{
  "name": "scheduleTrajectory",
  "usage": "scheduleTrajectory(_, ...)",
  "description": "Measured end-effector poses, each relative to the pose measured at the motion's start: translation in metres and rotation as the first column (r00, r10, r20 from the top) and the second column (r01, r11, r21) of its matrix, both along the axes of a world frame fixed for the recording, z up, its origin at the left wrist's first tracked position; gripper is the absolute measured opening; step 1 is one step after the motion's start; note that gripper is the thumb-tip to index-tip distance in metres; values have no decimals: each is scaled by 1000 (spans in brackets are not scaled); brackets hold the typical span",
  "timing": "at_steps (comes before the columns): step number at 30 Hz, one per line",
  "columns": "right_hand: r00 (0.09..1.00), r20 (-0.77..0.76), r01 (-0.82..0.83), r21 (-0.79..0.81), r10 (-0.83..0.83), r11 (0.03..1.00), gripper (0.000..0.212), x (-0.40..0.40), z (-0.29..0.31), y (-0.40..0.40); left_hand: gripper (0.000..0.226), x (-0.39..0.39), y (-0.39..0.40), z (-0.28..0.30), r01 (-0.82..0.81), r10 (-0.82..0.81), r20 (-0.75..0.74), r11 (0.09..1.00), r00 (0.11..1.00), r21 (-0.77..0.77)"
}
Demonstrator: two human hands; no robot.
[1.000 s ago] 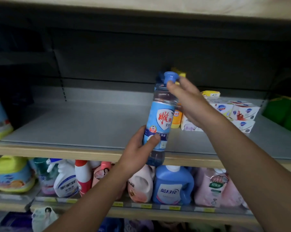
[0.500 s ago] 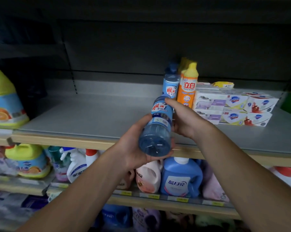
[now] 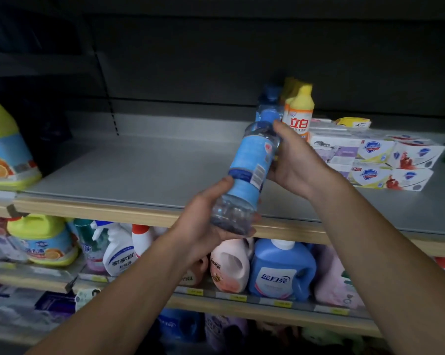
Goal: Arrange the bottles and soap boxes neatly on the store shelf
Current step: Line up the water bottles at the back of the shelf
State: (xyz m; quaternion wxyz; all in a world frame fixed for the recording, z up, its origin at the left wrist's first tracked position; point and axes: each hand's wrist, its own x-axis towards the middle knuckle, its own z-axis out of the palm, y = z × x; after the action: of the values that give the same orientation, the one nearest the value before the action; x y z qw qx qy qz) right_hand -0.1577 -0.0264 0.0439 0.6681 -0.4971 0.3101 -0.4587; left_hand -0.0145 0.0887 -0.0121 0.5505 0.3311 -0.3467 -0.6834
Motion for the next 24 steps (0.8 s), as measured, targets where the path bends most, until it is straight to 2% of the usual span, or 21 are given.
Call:
scheduleTrajectory(3, 963, 216, -181, 78, 160, 980, 39, -2, -12, -4, 55, 6, 0, -1, 232, -214, -282, 972, 935, 33)
scheduleTrajectory(4, 958, 236, -190, 81, 166, 978, 36, -1, -15, -4, 58, 8, -2, -3, 267, -245, -324, 963, 914, 26)
scheduleTrajectory(6, 962, 236, -160, 67, 140, 985, 29, 3, -16, -4, 64, 11, -6, -6, 293, -274, -307, 956, 911, 17)
scheduleTrajectory(8, 981, 178, -85, 4, 83, 996, 21, 3, -11, -4, 61, 12, -12, -7, 240, -233, -173, 970, 957, 23)
scheduleTrajectory(9, 991, 125, -47, -44, 52, 998, 18, 2, -8, -4, 54, 11, -14, -7, 163, -161, -82, 986, 983, 18)
scheduleTrajectory(11, 996, -67, 39, -185, -52, 982, 20, 3, 0, -4, 38, 6, -19, -8, -74, 85, 142, 994, 986, -80)
scheduleTrajectory(12, 977, -165, 85, -264, -132, 961, 28, 5, 3, -3, 30, 2, -21, -9, -183, 233, 289, 965, 929, -188)
scheduleTrajectory(13, 948, -236, 129, -333, -215, 934, 38, 8, 7, -1, 26, -1, -22, -9, -241, 362, 424, 919, 830, -313)
scheduleTrajectory(15, 876, -299, 220, -450, -378, 865, 53, 16, 13, 3, 34, -7, -27, -14, -283, 541, 532, 824, 652, -490)
scheduleTrajectory(16, 849, -308, 242, -496, -430, 834, 56, 18, 16, 4, 35, -9, -29, -15, -312, 579, 512, 798, 634, -516)
scheduleTrajectory(17, 837, -319, 236, -520, -444, 821, 54, 18, 18, 3, 35, -10, -30, -15, -338, 573, 452, 798, 684, -499)
scheduleTrajectory(19, 894, -311, 169, -434, -323, 885, 43, 15, 20, 0, 36, -9, -32, -14, -308, 390, 220, 892, 894, -331)
scheduleTrajectory(20, 946, -265, 95, -326, -188, 941, 35, 12, 20, -3, 42, -6, -32, -13, -209, 228, 59, 950, 972, -231)
scheduleTrajectory(21, 979, -198, 10, -221, -55, 975, 28, 9, 19, -4, 51, -3, -30, -12, -61, 49, -74, 984, 996, -165)
scheduleTrajectory(22, 989, -140, -63, -150, 42, 987, 25, 8, 19, -5, 59, 2, -29, -12, 93, -117, -170, 985, 978, -144)
scheduleTrajectory(24, 990, -88, -118, -117, 108, 986, 28, 9, 17, -6, 70, 10, -29, -12, 298, -342, -287, 936, 895, -185)
